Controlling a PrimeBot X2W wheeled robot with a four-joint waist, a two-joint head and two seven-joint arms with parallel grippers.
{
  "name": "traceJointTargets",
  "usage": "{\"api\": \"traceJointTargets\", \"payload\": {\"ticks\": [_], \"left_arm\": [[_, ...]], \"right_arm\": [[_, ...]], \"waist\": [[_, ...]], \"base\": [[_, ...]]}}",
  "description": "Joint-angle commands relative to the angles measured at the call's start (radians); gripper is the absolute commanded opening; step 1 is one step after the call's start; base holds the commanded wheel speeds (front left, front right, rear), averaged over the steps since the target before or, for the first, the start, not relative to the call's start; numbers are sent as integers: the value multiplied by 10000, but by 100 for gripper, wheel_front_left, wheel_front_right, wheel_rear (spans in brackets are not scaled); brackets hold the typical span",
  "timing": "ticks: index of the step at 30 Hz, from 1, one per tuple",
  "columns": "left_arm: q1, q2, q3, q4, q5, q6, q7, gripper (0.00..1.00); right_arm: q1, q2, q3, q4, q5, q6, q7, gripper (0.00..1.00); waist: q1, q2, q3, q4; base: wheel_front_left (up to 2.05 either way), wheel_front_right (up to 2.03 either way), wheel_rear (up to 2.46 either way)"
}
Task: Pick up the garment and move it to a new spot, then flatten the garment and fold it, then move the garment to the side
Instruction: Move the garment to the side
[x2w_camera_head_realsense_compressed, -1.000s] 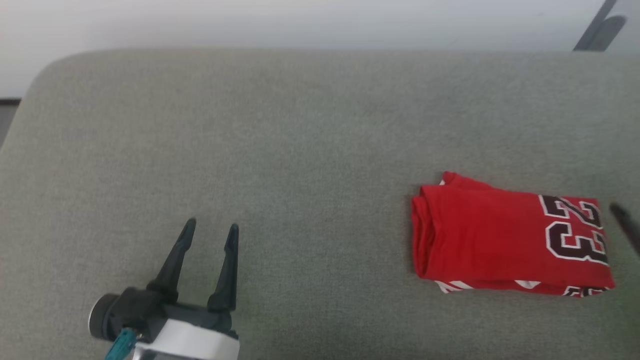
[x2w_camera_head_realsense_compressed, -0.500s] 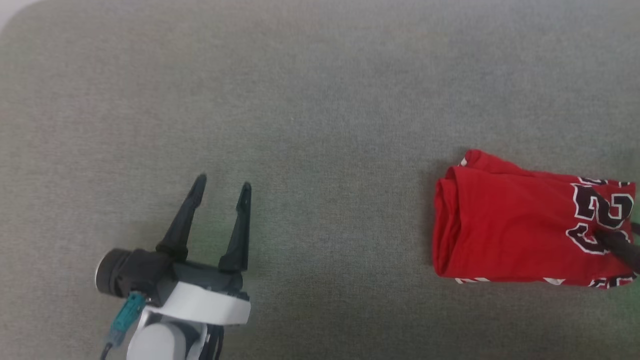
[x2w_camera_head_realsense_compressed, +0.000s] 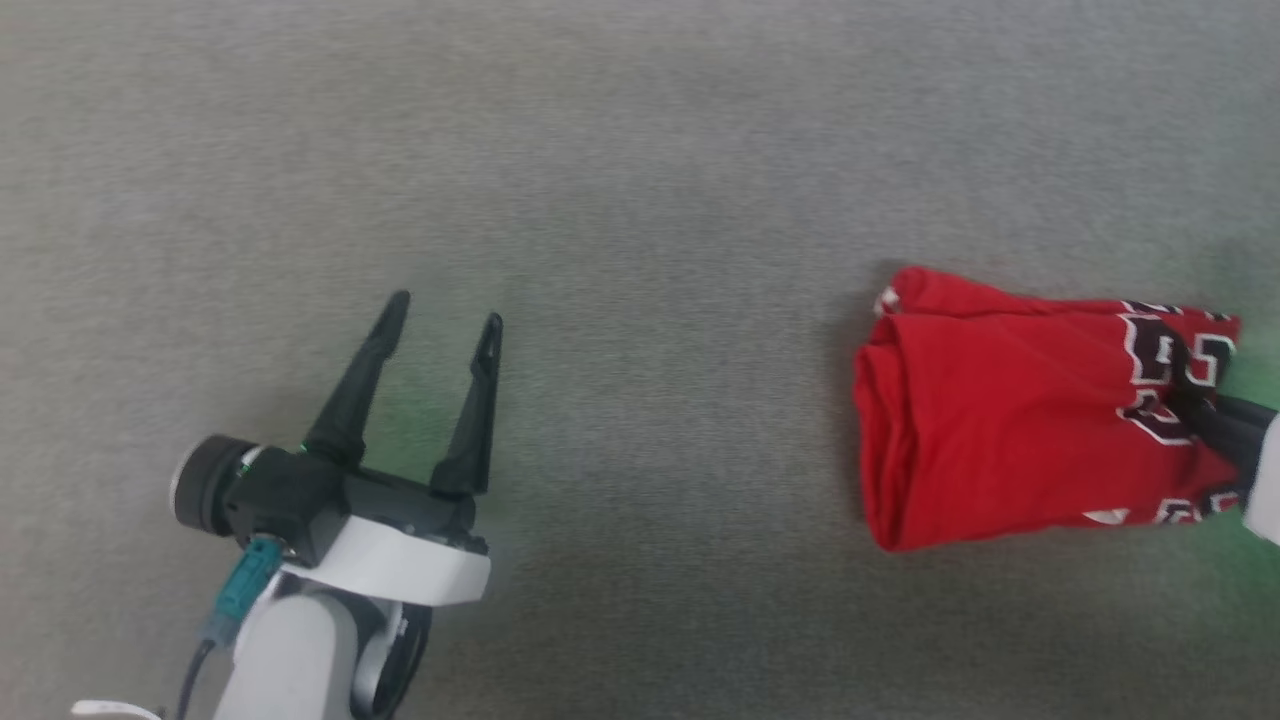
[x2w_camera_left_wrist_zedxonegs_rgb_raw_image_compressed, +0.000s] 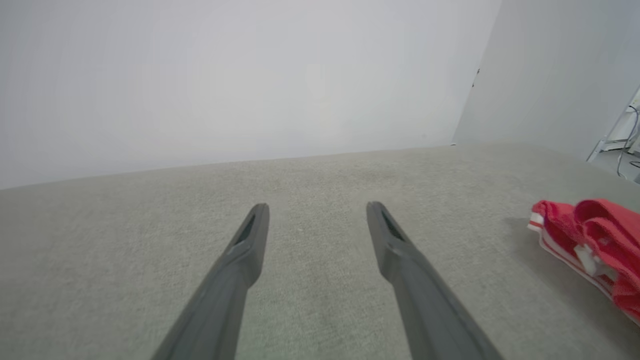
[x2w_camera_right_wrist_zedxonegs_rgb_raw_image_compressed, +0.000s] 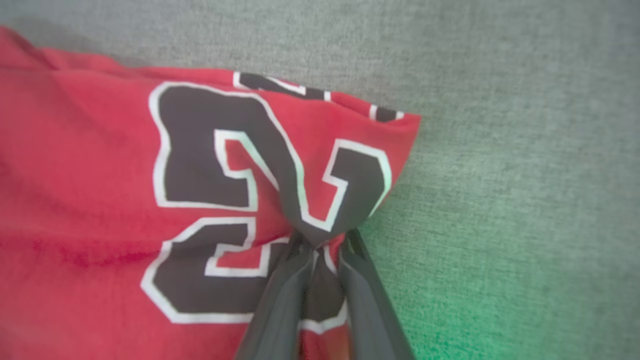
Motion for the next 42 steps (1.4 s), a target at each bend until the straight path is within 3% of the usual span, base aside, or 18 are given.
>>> {"api": "traceJointTargets", "payload": {"ticks": [1, 12, 21, 30, 42], "left_arm": [[-244, 90, -8, -37, 118, -17, -43, 100], [-1231, 983, -624, -106, 172, -17, -43, 100], [-3268, 1807, -2044, 205, 14, -17, -43, 100], [-4892, 1941, -2725, 393, -63, -17, -43, 100], [-5960, 2199, -3291, 382, 5, -17, -43, 100]], "right_arm": [[85, 293, 182, 449, -13, -82, -132, 0], [-926, 88, -884, 839, 97, -42, -2096, 0], [-2729, -367, -1427, 2690, -237, -41, -3742, 0], [-4153, -506, -1371, 4937, -699, -42, -5248, 0], [-6315, -676, -247, 7757, -1574, -42, -7126, 0]], "waist": [[0, 0, 108, -351], [0, 0, 413, -2156], [0, 0, 1280, -3222], [0, 0, 1999, -3140], [0, 0, 2769, -2706]], "base": [[0, 0, 0], [0, 0, 0], [0, 0, 0], [0, 0, 0], [0, 0, 0]]}}
